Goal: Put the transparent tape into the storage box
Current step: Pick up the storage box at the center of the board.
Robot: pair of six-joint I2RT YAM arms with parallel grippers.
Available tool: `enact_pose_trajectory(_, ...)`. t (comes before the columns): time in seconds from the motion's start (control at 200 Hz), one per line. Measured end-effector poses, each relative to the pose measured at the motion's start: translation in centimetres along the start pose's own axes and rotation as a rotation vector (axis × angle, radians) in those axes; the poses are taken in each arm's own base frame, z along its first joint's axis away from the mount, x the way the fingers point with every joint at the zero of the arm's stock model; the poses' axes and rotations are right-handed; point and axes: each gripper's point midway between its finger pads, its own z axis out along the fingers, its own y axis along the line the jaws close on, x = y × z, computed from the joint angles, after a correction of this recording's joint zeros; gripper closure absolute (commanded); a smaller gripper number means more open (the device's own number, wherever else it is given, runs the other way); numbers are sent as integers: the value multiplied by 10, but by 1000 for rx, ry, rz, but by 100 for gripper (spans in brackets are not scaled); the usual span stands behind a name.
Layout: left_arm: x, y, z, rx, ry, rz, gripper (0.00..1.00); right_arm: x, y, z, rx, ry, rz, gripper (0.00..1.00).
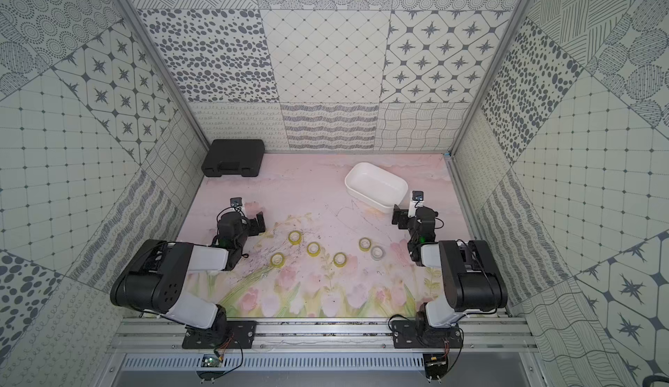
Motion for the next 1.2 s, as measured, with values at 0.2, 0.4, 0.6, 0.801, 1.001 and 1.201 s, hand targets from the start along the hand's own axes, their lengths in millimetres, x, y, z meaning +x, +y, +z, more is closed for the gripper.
enact_pose_trajectory(0.2,0,0,0,0,0,0,1,0,0,0,0,0,0,3)
enact_pose_trajectory(0.4,0,0,0,0,0,0,1,0,0,0,0,0,0,3)
enact_pose_trajectory(0.6,0,0,0,0,0,0,1,0,0,0,0,0,0,3)
enact_pose_trajectory(0.801,0,0,0,0,0,0,1,0,0,0,0,0,0,3)
enact_pose_trajectory(1.001,0,0,0,0,0,0,1,0,0,0,0,0,0,3)
enact_pose_trajectory(1.201,0,0,0,1,-1,1,1,0,-2,0,13,0,5,3)
